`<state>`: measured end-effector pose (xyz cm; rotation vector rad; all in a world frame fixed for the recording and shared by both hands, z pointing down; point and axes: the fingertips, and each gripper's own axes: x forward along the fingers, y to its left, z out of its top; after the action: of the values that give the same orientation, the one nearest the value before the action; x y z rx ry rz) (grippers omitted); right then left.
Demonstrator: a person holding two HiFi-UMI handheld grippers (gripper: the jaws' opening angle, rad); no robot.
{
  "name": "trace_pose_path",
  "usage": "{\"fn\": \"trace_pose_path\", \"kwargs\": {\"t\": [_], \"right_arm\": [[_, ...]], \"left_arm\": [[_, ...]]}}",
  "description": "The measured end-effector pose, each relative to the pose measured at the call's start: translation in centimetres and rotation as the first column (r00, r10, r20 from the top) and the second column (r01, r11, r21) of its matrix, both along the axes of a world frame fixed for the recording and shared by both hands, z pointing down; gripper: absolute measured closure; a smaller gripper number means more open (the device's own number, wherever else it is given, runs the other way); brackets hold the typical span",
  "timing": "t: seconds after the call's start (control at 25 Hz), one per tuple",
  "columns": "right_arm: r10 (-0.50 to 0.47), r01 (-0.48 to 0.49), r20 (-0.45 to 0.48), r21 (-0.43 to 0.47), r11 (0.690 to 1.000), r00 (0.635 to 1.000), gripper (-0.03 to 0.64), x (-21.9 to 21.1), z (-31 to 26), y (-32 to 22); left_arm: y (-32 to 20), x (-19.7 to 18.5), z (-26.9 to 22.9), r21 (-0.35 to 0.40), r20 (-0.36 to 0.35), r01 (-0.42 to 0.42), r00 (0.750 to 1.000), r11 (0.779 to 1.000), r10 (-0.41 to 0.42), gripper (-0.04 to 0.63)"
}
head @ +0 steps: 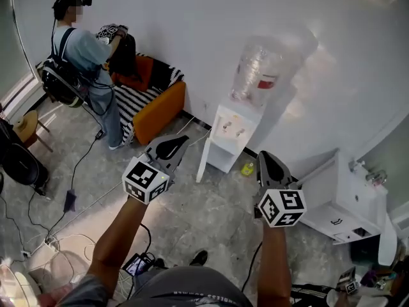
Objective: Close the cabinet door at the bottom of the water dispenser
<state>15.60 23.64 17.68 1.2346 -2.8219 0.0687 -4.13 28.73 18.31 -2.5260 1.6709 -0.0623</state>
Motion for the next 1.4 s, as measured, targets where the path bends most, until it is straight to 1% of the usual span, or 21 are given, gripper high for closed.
{"fn": "trace_pose_path", "kwargs": {"t": [0.32, 0.68, 0.84, 1.04, 1.24, 1.4], "right_arm": [[-0.055, 0.055, 0.027, -0.001, 0.998, 0.998, 0.588, 1.7, 0.2, -5.7], [-0.074, 0.074, 0.042, -0.005, 0.997, 0.996, 0.589, 4.8, 0.8, -10.4], [-0.072, 0.072, 0.043, -0.007, 0.997, 0.996, 0.588, 5.9, 1.2, -11.8], [-0.047, 0.048, 0.048, -0.022, 0.999, 0.998, 0.588, 6.8, 1.8, -13.4], [0.000, 0.001, 0.039, -0.018, 1.000, 0.999, 0.588, 6.8, 1.9, -15.0], [0.062, -0.062, 0.029, -0.014, 0.998, 0.998, 0.588, 6.9, 2.0, -16.5]], "left_arm": [[-4.3, 1.5, -0.1, -0.008, 0.033, 0.071, 0.997, 0.997, -0.071, 0.574], [-9.3, 4.9, 0.1, -0.012, 0.050, 0.084, 0.995, 0.996, -0.083, 0.574], [-11.2, 6.3, 0.2, -0.014, 0.057, 0.071, 0.996, 0.997, -0.070, 0.574], [-13.5, 7.4, 0.4, -0.020, 0.063, 0.041, 0.997, 0.999, -0.039, 0.574], [-16.4, 7.0, 0.5, -0.013, 0.051, -0.003, 0.999, 1.000, 0.004, 0.574], [-19.5, 6.7, 0.8, -0.007, 0.038, -0.062, 0.997, 0.998, 0.062, 0.574]]}}
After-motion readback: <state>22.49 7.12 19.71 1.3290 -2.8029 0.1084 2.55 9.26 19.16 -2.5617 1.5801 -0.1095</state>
